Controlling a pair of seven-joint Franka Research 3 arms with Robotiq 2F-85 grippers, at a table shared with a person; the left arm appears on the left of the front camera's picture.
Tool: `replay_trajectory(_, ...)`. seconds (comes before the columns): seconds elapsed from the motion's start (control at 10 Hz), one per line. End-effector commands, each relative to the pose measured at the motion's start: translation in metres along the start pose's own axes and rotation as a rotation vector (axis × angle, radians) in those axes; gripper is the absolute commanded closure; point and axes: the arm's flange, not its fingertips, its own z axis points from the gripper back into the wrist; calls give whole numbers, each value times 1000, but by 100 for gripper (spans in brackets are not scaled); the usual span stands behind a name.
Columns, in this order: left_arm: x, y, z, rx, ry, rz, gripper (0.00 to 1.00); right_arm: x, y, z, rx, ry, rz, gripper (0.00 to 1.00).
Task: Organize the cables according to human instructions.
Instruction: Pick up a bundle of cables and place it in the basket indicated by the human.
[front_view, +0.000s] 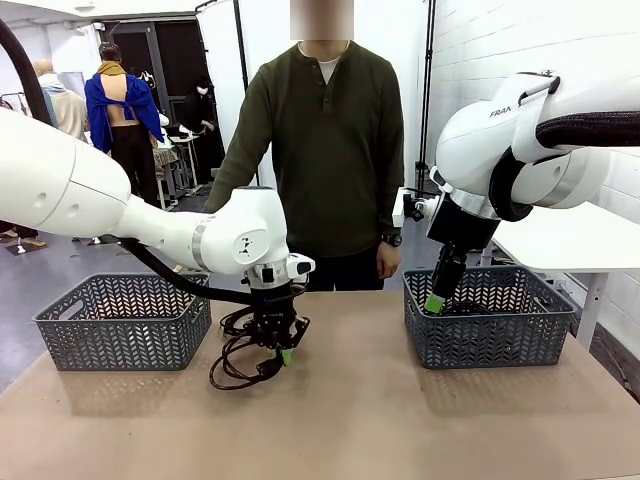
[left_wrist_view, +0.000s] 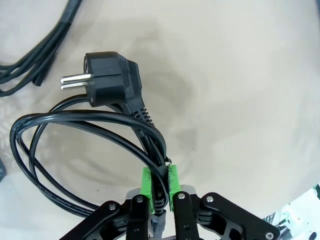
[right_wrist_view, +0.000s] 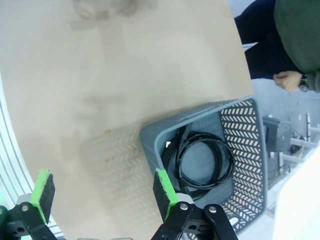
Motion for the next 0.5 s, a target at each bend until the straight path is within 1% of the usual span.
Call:
replay_trajectory(0.0,-7,3,22,44,-28,4,100,1,-1,0,-4,4,-3,0)
replay_trajectory(0.2,-14,6,58,78,-39,-60,100,1,-1,0,-4,4,-3,0)
replay_trajectory(0.4,-19,7,97,125,-45,-220,100,1,-1,0,-4,4,-3,0)
